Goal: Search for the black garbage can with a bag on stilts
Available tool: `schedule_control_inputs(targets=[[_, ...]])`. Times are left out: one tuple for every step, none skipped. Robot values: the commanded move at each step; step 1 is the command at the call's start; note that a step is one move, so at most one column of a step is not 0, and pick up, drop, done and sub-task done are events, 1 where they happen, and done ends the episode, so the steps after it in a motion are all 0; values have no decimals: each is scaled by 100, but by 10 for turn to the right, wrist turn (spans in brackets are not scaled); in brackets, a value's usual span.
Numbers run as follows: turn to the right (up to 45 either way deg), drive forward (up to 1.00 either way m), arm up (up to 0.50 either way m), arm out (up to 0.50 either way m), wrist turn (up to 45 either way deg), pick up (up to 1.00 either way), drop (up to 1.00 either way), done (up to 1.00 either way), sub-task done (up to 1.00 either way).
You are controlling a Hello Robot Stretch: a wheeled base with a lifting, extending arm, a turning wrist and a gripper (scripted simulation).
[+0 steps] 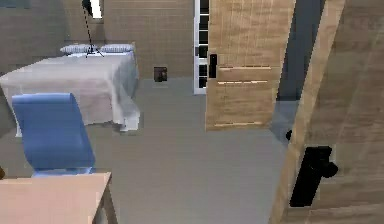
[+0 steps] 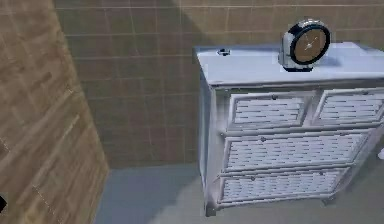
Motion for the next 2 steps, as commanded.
schedule_control_inputs(targets=[[0,100,0,0,0,0,0,0,0],[-30,0,0,0,0,0,0,0,0]])
